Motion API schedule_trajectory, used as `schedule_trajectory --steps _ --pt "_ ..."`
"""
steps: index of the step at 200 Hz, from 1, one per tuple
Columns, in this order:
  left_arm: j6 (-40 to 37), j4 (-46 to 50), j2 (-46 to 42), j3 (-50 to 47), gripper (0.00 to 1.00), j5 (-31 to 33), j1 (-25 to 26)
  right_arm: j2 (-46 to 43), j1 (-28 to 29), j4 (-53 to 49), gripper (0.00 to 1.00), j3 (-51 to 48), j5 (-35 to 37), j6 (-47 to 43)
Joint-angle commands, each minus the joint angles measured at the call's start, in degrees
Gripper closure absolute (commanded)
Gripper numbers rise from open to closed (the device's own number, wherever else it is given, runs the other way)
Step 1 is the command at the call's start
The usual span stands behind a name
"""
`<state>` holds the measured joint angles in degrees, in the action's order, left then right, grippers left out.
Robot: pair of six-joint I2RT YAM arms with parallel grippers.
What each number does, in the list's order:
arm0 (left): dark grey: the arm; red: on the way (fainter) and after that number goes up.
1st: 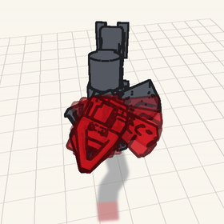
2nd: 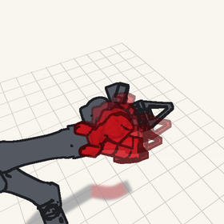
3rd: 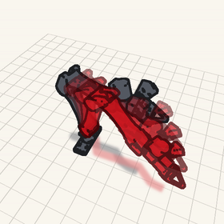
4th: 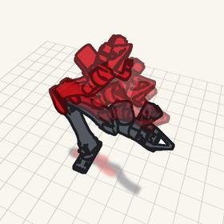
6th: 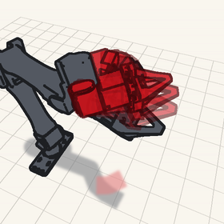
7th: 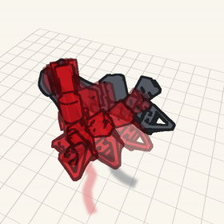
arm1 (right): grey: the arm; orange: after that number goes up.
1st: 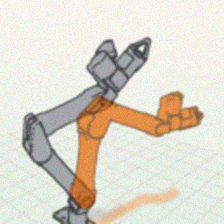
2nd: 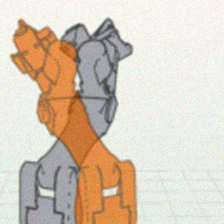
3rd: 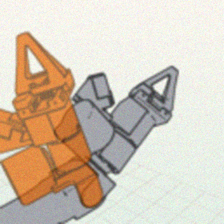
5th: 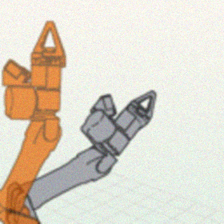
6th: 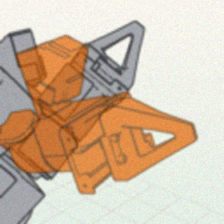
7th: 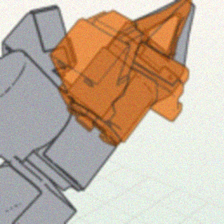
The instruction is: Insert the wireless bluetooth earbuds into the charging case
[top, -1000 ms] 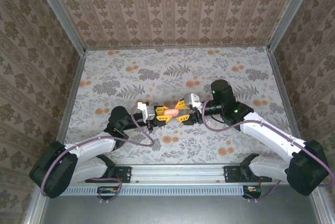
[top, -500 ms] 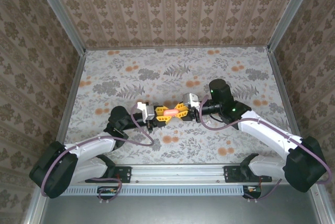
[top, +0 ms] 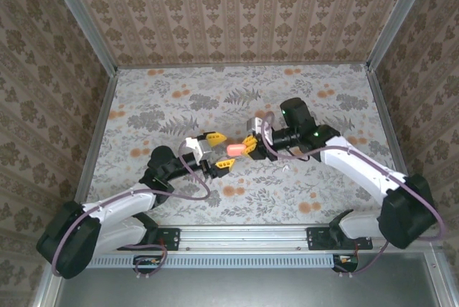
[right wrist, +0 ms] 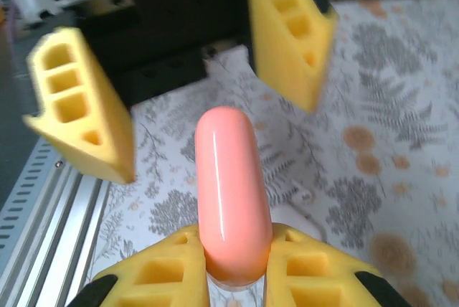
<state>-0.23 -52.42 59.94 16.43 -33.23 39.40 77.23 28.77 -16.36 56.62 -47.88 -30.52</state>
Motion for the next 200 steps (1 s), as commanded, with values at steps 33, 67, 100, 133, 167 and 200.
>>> schedule_trajectory --steps 33,67,100,133,167,200 --pt "-1.36 14.09 -6.94 -2.11 0.14 21.45 -0.19 14.53 -6.13 -19.93 0.83 13.36 7.35 10.62" --pt "0.40 23.23 -10.29 -1.02 0.10 31.86 -0.51 21.99 -9.44 -25.42 0.83 20.20 9.28 13.54" --pt "3.45 28.70 -10.49 0.13 0.08 38.57 -1.38 28.96 -12.20 -30.50 0.83 27.91 9.24 13.98" --pt "6.28 32.23 -9.64 0.94 0.08 42.44 -3.10 35.51 -13.83 -35.91 0.84 34.20 11.38 13.67" --pt "7.83 33.38 -9.06 0.99 0.07 43.28 -5.22 40.61 -15.36 -38.72 0.84 39.03 11.07 14.36" --pt "7.57 33.35 -9.24 1.05 0.07 39.94 -6.30 44.25 -16.19 -40.91 0.84 42.47 10.81 13.97"
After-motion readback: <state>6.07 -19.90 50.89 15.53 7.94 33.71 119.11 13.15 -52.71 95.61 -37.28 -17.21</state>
